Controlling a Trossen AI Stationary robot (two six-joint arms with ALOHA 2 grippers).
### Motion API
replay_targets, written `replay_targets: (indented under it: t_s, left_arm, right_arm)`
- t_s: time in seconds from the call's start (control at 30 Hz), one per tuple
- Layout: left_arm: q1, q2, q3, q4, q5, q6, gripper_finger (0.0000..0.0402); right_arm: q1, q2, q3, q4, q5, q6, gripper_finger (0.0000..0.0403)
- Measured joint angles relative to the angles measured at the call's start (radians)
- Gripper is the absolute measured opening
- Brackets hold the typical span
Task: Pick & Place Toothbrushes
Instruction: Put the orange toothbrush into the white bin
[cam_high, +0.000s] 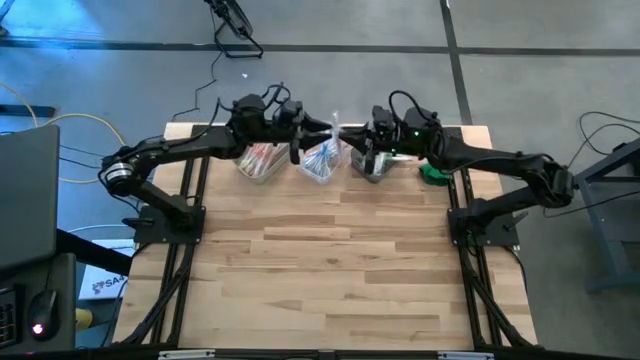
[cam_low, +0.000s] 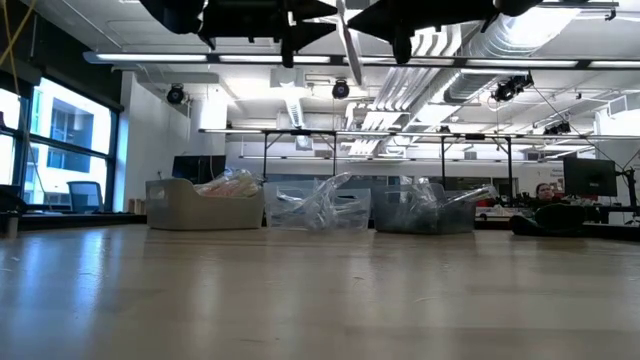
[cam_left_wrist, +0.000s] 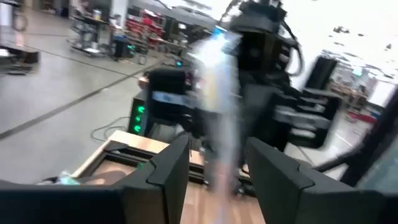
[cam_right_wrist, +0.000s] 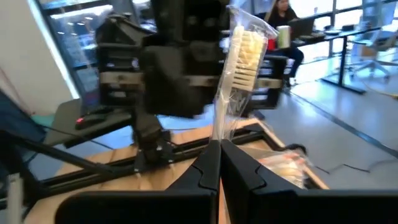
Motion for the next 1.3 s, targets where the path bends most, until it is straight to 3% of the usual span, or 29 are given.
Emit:
replay_targets:
  t_s: [0.27, 0.57, 0.93, 1.07, 1.3]
  left_arm:
    - [-0.009, 0.006, 0.0, 0.006, -0.01, -0.007, 0.0156]
    - [-0.022, 0.006, 0.0, -0.017, 0.018, -0.013, 0.0156]
    - [-0.036, 0.006, 0.0, -0.016, 0.008, -0.014, 0.0154]
    - [-0.035, 0.006, 0.0, -0.015, 0.005, -0.01, 0.0122]
    - [-0.035, 0.006, 0.0, 0.003, 0.0, -0.007, 0.0016]
  right_arm:
    - [0.035, 0.061, 0.0, 0.044, -0.005, -0.001, 0.0003]
    - [0.034, 0.063, 0.0, 0.075, 0.055, -0.004, 0.0003]
    - [0.035, 0.063, 0.0, 0.091, 0.051, -0.008, 0.0003]
    - [0.035, 0.063, 0.0, 0.091, 0.051, -0.007, 0.0003]
    - [0.035, 0.062, 0.0, 0.091, 0.047, -0.007, 0.0003]
